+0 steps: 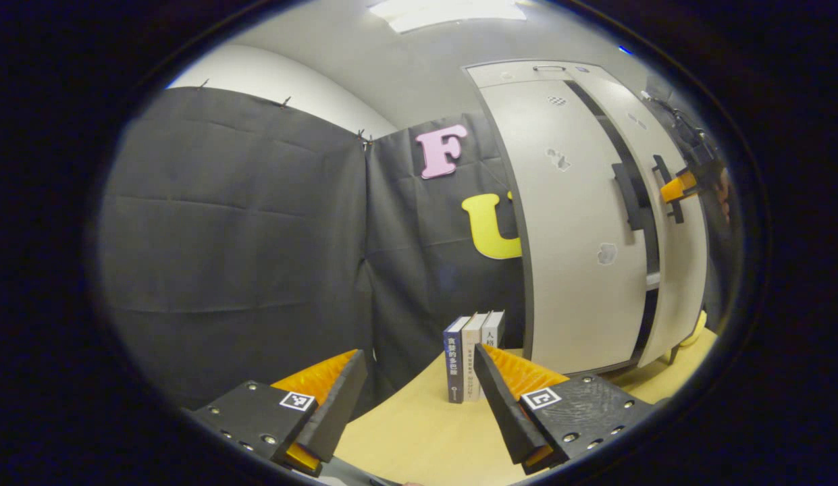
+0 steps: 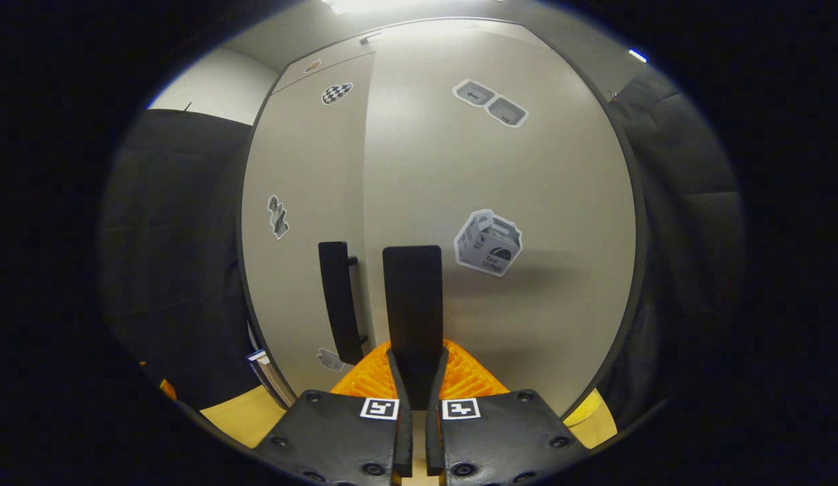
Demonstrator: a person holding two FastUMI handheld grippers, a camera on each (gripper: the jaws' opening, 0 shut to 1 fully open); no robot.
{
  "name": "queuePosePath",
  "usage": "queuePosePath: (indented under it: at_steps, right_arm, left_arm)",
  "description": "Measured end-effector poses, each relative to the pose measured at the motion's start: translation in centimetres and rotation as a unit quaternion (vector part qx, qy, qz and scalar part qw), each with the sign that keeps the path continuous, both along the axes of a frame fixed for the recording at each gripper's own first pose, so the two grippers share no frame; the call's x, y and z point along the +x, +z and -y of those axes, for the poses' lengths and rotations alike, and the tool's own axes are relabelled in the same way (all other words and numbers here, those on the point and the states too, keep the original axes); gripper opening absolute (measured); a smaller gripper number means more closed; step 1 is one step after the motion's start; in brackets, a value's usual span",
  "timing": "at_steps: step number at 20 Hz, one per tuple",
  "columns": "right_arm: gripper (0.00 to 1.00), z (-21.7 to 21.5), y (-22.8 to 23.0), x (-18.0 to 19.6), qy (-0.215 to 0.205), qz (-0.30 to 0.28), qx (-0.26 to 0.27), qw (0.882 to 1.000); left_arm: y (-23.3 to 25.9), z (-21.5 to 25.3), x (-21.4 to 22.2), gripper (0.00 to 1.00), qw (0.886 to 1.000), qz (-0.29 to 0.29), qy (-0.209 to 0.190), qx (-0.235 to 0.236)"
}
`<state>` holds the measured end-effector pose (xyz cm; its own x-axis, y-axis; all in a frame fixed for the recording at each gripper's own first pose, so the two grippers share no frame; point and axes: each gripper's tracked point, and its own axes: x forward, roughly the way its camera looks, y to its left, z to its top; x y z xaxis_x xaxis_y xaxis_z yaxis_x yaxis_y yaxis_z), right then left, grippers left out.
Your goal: Open the right door of the double-door shoe cabinet with the right hand, and open the left door with the left hand.
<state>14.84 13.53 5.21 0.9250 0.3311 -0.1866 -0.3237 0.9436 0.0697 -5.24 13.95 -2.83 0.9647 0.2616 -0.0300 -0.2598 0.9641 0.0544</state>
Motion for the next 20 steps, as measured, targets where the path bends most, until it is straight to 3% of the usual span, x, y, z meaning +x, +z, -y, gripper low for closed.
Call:
queuePosePath:
  at_steps: [10,20]
  right_arm:
    - [0.09,2.4,0.2,-3.9,0.024,-0.01,0.003,1.0]
    - [0.09,6.8,0.6,-7.7,0.021,-0.018,0.019,0.999]
  left_arm:
    - [1.1,5.2,2.2,0.94,0.998,0.01,-0.054,0.009]
    - [1.6,10.9,4.2,0.94,0.995,0.013,-0.103,0.006]
